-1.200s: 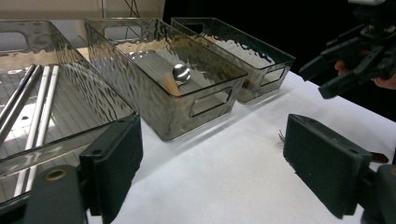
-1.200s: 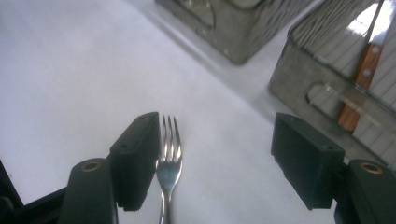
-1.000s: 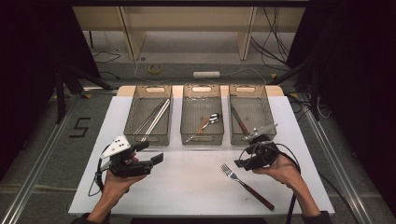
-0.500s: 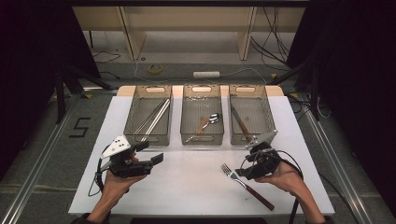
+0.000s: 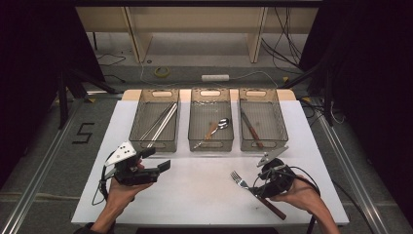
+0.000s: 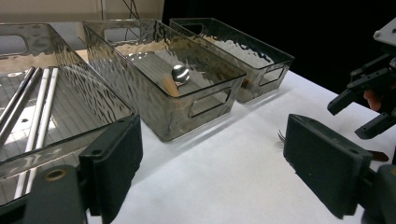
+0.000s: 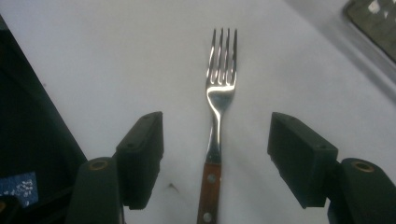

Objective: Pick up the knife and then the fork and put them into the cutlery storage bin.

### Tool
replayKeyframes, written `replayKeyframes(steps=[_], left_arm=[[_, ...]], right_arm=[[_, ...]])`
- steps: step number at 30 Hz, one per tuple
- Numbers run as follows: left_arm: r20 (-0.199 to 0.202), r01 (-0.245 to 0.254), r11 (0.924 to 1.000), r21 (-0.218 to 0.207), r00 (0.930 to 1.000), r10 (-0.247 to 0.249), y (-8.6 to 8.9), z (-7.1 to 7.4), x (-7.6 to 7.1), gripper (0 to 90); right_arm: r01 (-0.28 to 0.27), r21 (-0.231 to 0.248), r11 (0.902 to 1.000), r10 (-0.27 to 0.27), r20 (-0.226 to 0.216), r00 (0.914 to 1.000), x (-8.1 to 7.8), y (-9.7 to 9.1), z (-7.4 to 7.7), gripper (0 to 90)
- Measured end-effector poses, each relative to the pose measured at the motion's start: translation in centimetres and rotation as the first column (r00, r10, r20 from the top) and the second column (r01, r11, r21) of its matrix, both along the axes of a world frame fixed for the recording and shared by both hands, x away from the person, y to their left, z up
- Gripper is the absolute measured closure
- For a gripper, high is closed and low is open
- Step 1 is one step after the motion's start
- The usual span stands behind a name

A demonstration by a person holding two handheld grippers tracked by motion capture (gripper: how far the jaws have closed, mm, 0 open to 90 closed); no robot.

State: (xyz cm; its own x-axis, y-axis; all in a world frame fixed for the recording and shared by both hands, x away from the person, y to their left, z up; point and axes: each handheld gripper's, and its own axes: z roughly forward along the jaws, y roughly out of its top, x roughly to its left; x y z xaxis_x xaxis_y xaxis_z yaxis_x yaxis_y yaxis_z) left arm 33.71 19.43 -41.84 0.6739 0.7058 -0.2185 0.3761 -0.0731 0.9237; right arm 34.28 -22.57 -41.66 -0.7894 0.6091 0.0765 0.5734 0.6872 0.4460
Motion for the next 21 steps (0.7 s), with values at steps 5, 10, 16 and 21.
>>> replayKeyframes(steps=[5,10,16,21], left_arm=[[-0.001,-0.001,1.0000,-0.001,1.0000,0.001,0.0,0.0,0.0,19.1],[0.000,0.000,1.0000,-0.001,1.0000,0.000,0.0,0.0,0.0,19.1],[0.000,0.002,1.0000,0.001,1.0000,-0.002,0.0,0.0,0.0,19.1],[0.002,0.002,1.0000,0.002,1.0000,-0.002,0.0,0.0,0.0,19.1]], right_arm=[[0.002,-0.033,0.9995,-0.002,-0.001,1.0000,-0.3,-0.2,-0.4,39.9],[-0.004,-0.050,0.9987,0.003,-0.026,0.9997,-0.5,-0.3,-1.0,42.3],[-0.016,-0.095,0.9954,0.011,-0.060,0.9981,-0.8,-0.2,-1.7,45.6],[-0.014,-0.110,0.9938,0.006,-0.074,0.9972,-0.9,-0.5,-2.1,49.5]])
